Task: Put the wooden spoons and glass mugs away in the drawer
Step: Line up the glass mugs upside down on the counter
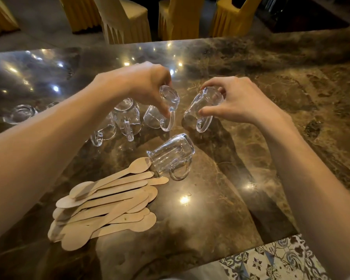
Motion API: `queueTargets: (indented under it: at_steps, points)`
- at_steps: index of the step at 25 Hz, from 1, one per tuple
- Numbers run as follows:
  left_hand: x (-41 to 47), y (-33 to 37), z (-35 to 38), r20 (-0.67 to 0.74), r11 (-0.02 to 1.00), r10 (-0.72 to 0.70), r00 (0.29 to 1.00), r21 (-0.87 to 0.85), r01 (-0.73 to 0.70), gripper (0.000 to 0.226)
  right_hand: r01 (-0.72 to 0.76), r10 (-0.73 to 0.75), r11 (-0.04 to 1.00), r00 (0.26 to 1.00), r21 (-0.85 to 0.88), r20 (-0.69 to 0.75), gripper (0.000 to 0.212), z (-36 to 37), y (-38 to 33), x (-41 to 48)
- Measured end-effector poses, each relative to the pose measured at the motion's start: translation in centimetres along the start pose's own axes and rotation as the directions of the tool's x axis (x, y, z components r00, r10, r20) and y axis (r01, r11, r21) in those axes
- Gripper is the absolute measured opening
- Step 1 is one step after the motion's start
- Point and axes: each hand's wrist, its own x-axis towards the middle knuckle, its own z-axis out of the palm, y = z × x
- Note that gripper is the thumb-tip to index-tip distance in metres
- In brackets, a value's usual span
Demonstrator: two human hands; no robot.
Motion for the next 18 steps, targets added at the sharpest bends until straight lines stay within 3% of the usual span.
queueTargets:
  at_steps: [7, 18]
  points:
    - [-1.0, -1.9, 0.5, -0.031, 0.986, 0.021, 0.999, -0.167, -0.026, 0.076, 0.056, -0.055, 0.998, 0.998, -0.032, 0.038, 0.068, 0.5, -2.1, 2.7]
    - [-1.5, -3.1, 1.4, -0.014, 0.977, 0.056, 0.998, -0.205, -0.058, 0.075, 0.106, -0.102, 0.992, 0.993, -0.068, 0.062, 0.062, 2.0, -3.6, 3.7]
